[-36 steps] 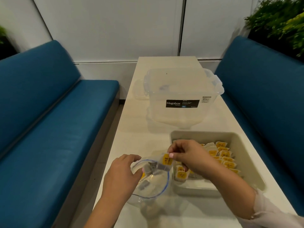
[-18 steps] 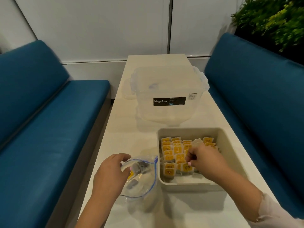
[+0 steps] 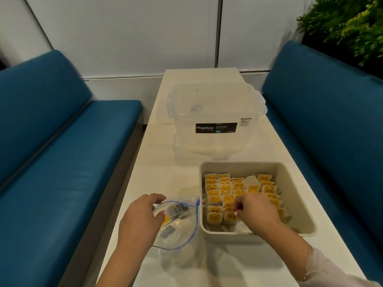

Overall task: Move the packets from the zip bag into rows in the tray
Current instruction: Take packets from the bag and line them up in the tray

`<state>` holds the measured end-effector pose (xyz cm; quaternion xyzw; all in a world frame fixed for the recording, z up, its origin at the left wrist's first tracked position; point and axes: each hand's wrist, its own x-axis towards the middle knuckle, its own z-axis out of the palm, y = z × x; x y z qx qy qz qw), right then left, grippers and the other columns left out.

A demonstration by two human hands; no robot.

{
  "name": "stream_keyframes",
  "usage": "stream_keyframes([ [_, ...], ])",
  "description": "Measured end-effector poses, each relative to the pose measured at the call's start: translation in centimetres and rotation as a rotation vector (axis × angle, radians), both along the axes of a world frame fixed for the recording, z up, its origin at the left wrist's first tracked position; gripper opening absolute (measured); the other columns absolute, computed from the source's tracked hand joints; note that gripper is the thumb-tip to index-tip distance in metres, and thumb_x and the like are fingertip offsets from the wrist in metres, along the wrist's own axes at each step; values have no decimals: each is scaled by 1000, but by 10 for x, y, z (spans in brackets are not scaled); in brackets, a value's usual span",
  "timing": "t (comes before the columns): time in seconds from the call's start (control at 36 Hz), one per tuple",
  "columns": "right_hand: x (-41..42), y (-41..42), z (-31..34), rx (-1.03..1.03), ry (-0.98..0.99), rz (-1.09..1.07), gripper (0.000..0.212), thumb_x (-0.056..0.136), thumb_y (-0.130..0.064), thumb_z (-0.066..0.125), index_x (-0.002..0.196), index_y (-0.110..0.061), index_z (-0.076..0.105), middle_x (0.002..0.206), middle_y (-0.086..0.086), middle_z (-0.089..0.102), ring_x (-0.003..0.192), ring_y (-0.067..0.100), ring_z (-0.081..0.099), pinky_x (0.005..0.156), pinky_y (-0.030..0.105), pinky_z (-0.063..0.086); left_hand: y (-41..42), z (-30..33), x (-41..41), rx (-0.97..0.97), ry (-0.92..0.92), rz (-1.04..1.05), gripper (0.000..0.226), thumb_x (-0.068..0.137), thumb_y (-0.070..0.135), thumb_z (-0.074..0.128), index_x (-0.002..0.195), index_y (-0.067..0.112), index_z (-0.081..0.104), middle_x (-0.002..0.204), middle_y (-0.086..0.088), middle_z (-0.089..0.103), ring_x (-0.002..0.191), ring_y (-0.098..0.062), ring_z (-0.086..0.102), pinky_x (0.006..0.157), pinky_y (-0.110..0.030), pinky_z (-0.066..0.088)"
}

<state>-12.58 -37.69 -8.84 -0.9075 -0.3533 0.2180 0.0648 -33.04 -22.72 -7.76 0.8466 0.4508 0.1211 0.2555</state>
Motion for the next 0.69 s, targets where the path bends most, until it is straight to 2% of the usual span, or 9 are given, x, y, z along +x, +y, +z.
stream_keyframes([
  [0.06,1,-1,-1,-2,6,-5,18,92,-17,58,91,-33,66,88,-10,61,80,9,58,52,16,39,0,0,0,0,-1,-4,24,84,26,66,105,38,61,94,23,56,84,-1,54,60,-12,36],
  [0.19,0,-2,-1,17,27,-9,13,90,-21,62,94,-32,67,87,-12,60,82,8,59,66,19,49,0,0,1,1,2,-4,24,84,27,66,105,38,61,95,23,57,84,-1,54,59,-11,36],
  [0.31,-1,-2,0,26,25,-11,12,89,-23,64,96,-33,67,89,-11,62,84,8,60,69,21,52,0,2,2,-10,-7,-2,25,84,25,67,105,38,62,97,22,59,85,-2,55,60,-13,37],
  [0.39,0,-4,1,44,31,-24,12,86,-23,67,89,-35,64,84,-12,61,81,8,60,66,23,52,1,3,1,-7,2,-9,29,83,22,67,106,38,62,97,22,59,87,-1,55,62,-14,38],
  [0.5,0,-6,6,113,8,-22,16,84,-26,69,81,-35,56,75,-13,57,73,6,57,52,20,39,3,4,-2,-34,12,-30,37,80,16,66,106,41,58,98,24,56,89,1,52,61,-10,36],
  [0.61,-8,1,18,222,34,-7,13,82,-31,70,79,-35,58,70,-12,57,67,4,55,58,24,48,11,4,-7,-90,1,-40,39,79,14,67,105,41,59,97,24,58,87,3,53,65,-14,40],
  [0.69,-21,11,28,326,92,10,10,82,-33,71,80,-33,62,73,-11,61,69,5,58,61,24,48,17,2,-11,-120,-43,-10,30,80,13,67,101,35,67,88,23,64,81,6,57,64,-7,39],
])
